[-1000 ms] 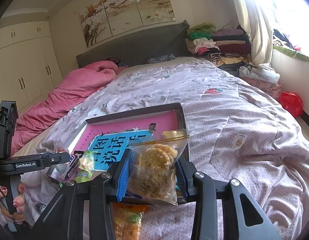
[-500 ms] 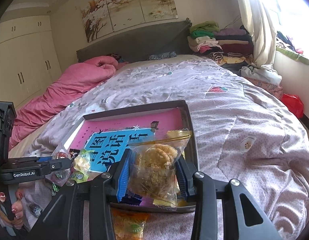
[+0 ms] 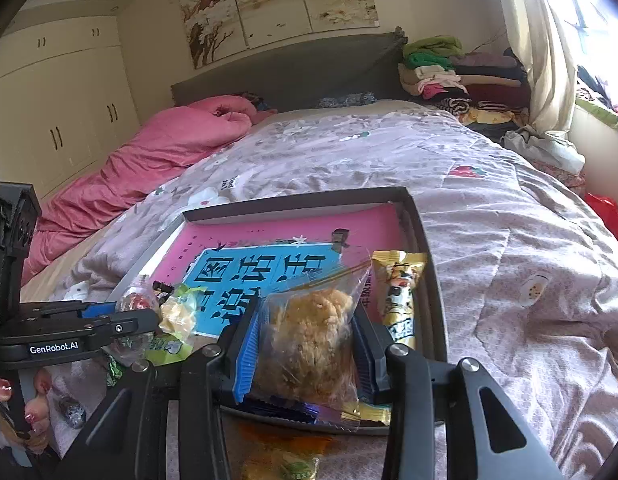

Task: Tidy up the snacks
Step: 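Lower the pastry bag and cake bag into the tray with both tools, then open the right tool to release the pastry bag while the left tool releases the cake bag, then withdraw both open tools from the tray toward the snacks on the bedspread, then grasp the brown wrapped chocolate with the left tool while the right tool grasps the green-labelled round cake bag, then lift the chocolate and round cake bag and carry them over the pink tray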

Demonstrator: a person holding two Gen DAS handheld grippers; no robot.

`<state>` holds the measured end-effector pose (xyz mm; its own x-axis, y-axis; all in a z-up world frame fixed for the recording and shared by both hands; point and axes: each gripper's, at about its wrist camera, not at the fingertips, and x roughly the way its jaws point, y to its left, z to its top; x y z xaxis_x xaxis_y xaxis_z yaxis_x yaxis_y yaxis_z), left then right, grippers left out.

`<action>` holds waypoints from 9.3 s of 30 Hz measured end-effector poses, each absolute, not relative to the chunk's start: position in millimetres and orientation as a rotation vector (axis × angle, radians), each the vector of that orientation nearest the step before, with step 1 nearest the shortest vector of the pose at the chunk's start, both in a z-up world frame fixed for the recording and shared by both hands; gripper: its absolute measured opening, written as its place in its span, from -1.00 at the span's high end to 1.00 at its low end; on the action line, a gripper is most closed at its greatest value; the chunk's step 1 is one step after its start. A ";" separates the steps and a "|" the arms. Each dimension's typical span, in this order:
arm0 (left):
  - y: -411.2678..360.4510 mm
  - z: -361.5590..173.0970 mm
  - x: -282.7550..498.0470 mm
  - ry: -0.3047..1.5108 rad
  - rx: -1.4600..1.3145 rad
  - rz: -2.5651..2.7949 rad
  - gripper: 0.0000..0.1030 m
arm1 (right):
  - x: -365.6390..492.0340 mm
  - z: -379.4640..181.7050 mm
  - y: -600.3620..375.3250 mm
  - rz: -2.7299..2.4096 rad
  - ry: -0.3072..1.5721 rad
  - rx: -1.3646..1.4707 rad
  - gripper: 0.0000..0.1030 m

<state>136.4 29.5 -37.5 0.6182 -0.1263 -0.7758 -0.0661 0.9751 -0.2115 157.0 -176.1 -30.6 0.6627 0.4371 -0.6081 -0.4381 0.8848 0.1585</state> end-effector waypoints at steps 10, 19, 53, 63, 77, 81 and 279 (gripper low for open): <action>29.4 -37.5 136.6 0.906 -0.226 -0.035 0.24 | 163.5 -34.7 -176.2 0.450 0.688 -0.025 0.19; 29.2 -37.3 136.7 0.907 -0.225 -0.036 0.24 | 165.9 -39.5 -177.3 0.380 0.686 -0.082 0.18; 31.2 -37.6 134.0 0.911 -0.234 -0.026 0.24 | 153.7 -34.8 -188.6 0.428 0.723 -0.048 0.05; 32.8 -37.2 134.0 0.913 -0.246 -0.032 0.22 | 162.6 -42.2 -177.6 0.441 0.706 -0.050 0.05; 32.8 -37.6 135.4 0.915 -0.245 -0.032 0.10 | 163.2 -40.4 -181.3 0.432 0.694 -0.040 0.04; 33.4 -35.1 134.0 0.913 -0.240 -0.030 0.09 | 162.8 -38.6 -185.1 0.429 0.692 -0.030 -0.02; 49.3 -4.6 64.5 0.894 -0.241 0.015 0.28 | 103.9 -16.1 -172.2 0.614 0.697 -0.015 0.20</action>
<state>64.5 49.3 -4.6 0.6282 -0.0868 -0.7732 -0.1132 0.9730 -0.2013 103.9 -172.2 -16.1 0.5987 0.5242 -0.6056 -0.5342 0.8247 0.1858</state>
